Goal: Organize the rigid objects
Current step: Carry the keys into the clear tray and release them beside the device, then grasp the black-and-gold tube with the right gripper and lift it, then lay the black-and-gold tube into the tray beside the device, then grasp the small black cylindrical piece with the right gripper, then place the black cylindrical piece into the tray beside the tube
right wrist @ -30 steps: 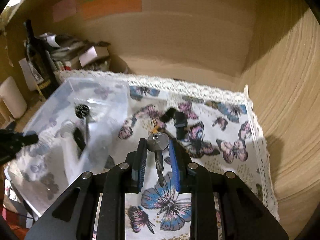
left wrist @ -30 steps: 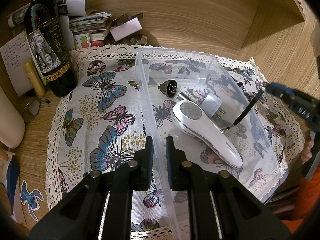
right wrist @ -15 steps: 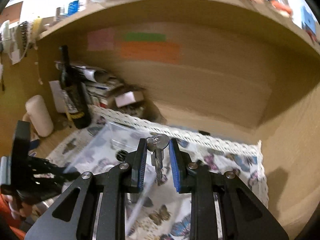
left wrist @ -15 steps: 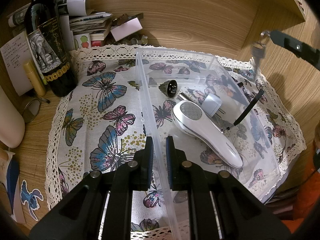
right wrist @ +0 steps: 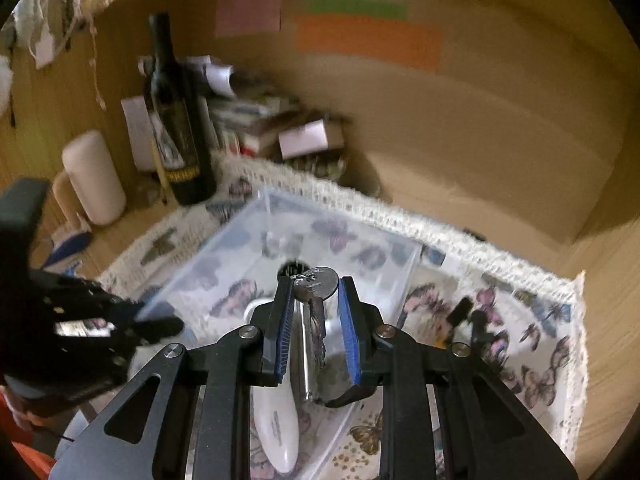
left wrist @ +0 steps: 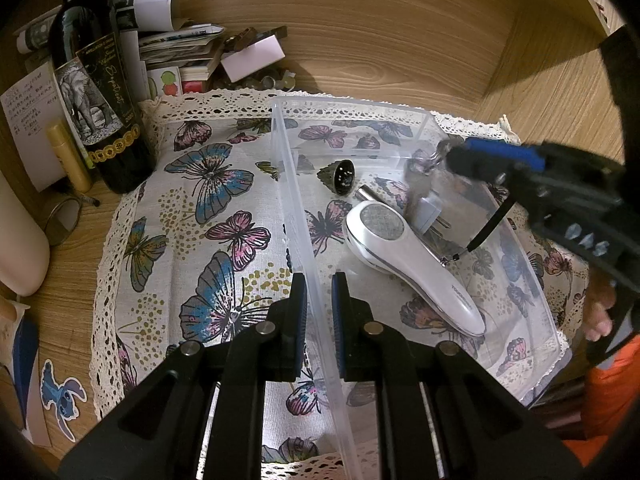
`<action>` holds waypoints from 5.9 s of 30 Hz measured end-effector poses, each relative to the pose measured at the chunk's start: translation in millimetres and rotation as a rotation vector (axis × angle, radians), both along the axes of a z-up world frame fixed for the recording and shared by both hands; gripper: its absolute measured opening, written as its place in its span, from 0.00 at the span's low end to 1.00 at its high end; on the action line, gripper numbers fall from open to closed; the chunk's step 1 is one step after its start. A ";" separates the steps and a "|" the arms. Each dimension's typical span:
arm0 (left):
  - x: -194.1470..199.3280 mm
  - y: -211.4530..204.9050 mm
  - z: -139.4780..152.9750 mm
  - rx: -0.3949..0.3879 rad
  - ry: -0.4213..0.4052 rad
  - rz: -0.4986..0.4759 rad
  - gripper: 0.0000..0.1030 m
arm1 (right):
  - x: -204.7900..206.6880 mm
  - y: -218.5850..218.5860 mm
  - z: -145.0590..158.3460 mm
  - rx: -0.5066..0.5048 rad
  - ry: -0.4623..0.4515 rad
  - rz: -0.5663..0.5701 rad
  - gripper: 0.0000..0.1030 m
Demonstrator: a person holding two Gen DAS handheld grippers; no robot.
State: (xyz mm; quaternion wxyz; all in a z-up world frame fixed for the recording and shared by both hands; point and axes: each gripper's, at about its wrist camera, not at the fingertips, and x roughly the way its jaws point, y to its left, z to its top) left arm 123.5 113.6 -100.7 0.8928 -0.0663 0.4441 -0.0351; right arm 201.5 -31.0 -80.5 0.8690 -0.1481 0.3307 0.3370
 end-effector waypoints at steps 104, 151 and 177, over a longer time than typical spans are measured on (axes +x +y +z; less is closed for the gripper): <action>0.3 2.4 0.2 0.003 0.002 -0.002 0.11 | -8.6 -8.3 -29.3 -0.044 0.104 0.041 0.21; -0.2 1.6 0.1 -0.006 0.002 0.000 0.11 | 117.9 -93.0 -76.1 -0.097 0.205 -0.344 0.21; -0.4 0.5 0.1 -0.002 0.001 -0.003 0.11 | 1.8 -50.5 34.3 0.073 -0.067 -0.080 0.21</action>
